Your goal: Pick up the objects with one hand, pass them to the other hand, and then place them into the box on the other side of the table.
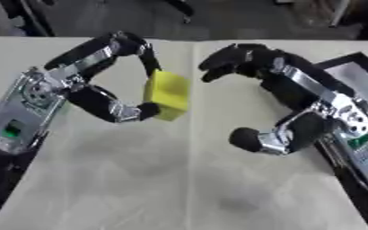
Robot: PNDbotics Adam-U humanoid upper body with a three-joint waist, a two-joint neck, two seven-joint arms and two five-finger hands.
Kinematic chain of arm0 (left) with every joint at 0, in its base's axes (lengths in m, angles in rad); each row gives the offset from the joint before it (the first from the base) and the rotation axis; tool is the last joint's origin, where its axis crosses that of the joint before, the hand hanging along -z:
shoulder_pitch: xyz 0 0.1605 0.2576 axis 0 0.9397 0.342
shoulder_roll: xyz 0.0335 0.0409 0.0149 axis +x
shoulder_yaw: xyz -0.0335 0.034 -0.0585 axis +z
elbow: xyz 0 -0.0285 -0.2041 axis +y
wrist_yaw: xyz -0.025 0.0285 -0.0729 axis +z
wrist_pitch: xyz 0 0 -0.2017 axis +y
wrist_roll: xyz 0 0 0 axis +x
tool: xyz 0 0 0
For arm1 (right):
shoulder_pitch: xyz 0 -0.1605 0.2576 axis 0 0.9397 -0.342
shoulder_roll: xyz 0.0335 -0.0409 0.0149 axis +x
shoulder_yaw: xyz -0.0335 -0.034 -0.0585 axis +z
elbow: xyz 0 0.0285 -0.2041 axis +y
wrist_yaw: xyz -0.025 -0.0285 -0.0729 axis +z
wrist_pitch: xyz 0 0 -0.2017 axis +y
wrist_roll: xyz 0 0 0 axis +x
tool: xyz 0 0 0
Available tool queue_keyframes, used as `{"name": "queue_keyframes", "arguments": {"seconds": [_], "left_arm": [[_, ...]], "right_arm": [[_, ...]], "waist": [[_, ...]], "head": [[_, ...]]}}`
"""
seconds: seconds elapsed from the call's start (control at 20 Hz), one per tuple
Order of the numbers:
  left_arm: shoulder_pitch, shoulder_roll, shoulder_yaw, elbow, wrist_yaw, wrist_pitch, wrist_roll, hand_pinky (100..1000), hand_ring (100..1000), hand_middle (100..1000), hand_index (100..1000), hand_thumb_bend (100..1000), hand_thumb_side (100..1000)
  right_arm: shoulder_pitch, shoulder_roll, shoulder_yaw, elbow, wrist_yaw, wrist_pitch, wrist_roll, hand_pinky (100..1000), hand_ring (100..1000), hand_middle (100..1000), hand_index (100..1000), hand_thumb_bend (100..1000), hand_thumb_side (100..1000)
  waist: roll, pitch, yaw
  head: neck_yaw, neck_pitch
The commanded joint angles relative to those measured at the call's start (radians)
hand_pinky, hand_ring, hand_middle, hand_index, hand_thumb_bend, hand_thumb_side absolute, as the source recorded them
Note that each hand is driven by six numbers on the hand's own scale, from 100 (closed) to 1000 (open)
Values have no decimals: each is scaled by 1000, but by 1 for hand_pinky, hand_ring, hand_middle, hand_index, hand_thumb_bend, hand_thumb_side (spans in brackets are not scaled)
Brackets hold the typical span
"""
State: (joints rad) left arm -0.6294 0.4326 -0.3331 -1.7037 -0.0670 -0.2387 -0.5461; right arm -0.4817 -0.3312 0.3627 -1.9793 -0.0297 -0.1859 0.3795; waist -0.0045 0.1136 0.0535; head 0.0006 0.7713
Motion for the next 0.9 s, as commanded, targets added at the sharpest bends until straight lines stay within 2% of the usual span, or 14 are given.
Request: {"name": "queue_keyframes", "arguments": {"seconds": [0.05,0.5,0.9], "left_arm": [[-24,-2,-6,-19,11,3,-5,792,554,491,561,398,312],[-45,-11,-45,-11,17,9,23,792,555,491,561,403,307],[-70,-9,-61,-21,8,11,65,794,556,491,561,401,298]], "right_arm": [[-20,1,-3,-21,16,-11,-2,810,764,782,851,453,446],[-32,20,9,-21,83,-9,-28,796,747,769,848,428,439],[-38,29,18,-21,191,4,-115,786,733,753,842,439,442]], "waist": [[-12,-11,-1],[-11,-9,-4],[-11,-3,-5]], "head": [[3,-1],[4,-1],[3,-1]]}}
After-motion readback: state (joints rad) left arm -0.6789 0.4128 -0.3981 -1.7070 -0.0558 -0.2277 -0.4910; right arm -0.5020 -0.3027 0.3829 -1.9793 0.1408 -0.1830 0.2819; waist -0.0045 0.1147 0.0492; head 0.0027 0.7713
